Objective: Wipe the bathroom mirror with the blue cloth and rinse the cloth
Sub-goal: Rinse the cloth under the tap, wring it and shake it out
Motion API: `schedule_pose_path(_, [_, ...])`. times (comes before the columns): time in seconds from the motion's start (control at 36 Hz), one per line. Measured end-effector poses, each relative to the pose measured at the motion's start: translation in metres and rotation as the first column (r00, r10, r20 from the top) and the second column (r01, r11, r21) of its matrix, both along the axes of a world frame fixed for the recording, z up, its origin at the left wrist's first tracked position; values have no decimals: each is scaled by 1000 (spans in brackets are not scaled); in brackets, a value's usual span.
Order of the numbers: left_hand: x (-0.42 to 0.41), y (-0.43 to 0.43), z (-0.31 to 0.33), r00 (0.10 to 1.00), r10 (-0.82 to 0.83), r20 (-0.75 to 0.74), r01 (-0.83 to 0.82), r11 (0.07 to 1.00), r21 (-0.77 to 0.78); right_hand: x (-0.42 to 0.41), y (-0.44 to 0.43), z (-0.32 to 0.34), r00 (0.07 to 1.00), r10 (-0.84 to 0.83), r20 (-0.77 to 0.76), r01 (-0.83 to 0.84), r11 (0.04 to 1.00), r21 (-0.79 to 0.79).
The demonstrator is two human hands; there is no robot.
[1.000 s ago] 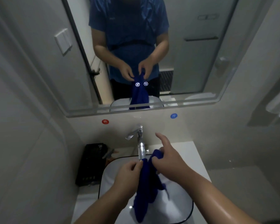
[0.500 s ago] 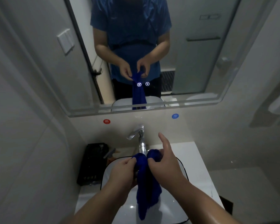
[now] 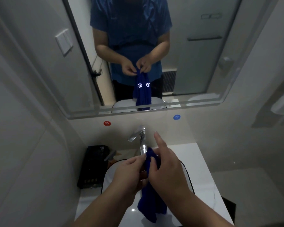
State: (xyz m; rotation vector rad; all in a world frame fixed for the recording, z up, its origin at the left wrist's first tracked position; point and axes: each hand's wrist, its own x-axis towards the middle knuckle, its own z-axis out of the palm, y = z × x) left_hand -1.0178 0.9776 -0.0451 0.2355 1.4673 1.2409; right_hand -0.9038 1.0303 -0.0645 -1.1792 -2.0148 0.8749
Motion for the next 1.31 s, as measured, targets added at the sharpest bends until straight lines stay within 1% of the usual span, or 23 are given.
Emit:
schedule_pose_path(0.08, [0, 1, -1, 999, 27, -29, -28, 999, -16, 2, -2, -1, 998, 35, 49, -38, 998, 50])
schedule_pose_path(0.17, [-3, 3, -1, 998, 40, -49, -40, 999, 0, 4, -2, -3, 986, 107, 129, -114, 992, 46])
schedule_pose_path(0.22, [-6, 3, -2, 994, -5, -113, 7, 1000, 21, 5, -3, -2, 970, 187, 157, -192, 981, 17])
schedule_pose_path(0.28, [-9, 2, -1, 979, -39, -200, 47, 998, 35, 6, -5, 0, 963, 236, 130, -235, 972, -28])
schedule_pose_path(0.33, [-12, 1, 1, 963, -50, -264, 69, 996, 61, 8, -6, 5, 966, 259, 7, -257, 961, -99])
schedule_pose_path(0.39, [-18, 1, 1, 948, -52, -315, 82, 993, 83, 11, -2, 8, 952, 250, -177, -287, 928, -238])
schedule_pose_path(0.44, [-26, 2, 0, 919, -54, -391, 91, 993, 78, 12, 6, 13, 930, 168, -327, -293, 876, -382])
schedule_pose_path(0.5, [-33, 3, 1, 860, -100, -500, 148, 987, 57, 13, 18, 14, 915, 71, -397, -284, 813, -508])
schedule_pose_path(0.53, [-36, 4, 1, 828, -138, -543, 192, 980, 44, 13, 23, 13, 925, 60, -376, -261, 819, -511])
schedule_pose_path(0.58, [-39, 5, 4, 773, -202, -602, 273, 962, 28, 15, 31, 5, 965, 109, -239, -199, 896, -396])
schedule_pose_path(0.64, [-40, 6, 9, 718, -223, -659, 343, 938, 56, 17, 34, -6, 971, 236, -27, -236, 947, -218])
schedule_pose_path(0.67, [-41, 6, 12, 692, -225, -686, 378, 923, 78, 18, 35, -12, 960, 277, 49, -267, 951, -154])
schedule_pose_path(0.69, [-40, 6, 17, 663, -230, -712, 413, 906, 92, 18, 37, -17, 948, 306, 84, -294, 947, -129])
schedule_pose_path(0.75, [-40, 5, 28, 592, -235, -771, 477, 873, 101, 18, 38, -26, 935, 345, 85, -327, 929, -175])
schedule_pose_path(0.81, [-40, 3, 41, 512, -195, -836, 512, 851, 115, 18, 38, -34, 937, 333, 102, -309, 930, -202])
schedule_pose_path(0.92, [-46, -1, 57, 289, -41, -956, 512, 851, 119, 23, 37, -45, 951, 292, 99, -259, 932, -253])
schedule_pose_path(0.97, [-50, -2, 62, 206, 42, -978, 496, 857, 141, 26, 37, -49, 935, 341, 97, -299, 907, -298])
schedule_pose_path(1.0, [-51, -1, 63, 184, 72, -980, 486, 860, 155, 27, 37, -50, 924, 373, 86, -324, 881, -346])
schedule_pose_path(1.03, [-53, -1, 63, 184, 98, -978, 468, 866, 175, 29, 38, -51, 911, 407, 69, -347, 844, -409])
schedule_pose_path(1.08, [-55, 0, 63, 223, 153, -963, 412, 881, 235, 31, 38, -52, 879, 471, 72, -374, 776, -507])
schedule_pose_path(1.17, [-55, 0, 67, 245, 217, -945, 328, 899, 291, 35, 38, -53, 852, 521, 39, -407, 708, -577])
schedule_pose_path(1.22, [-53, -2, 68, 254, 247, -935, 273, 909, 315, 40, 37, -52, 836, 546, 52, -415, 691, -591])
schedule_pose_path(1.31, [-52, -5, 73, 255, 296, -921, 207, 913, 351, 49, 39, -54, 835, 538, 117, -387, 724, -570])
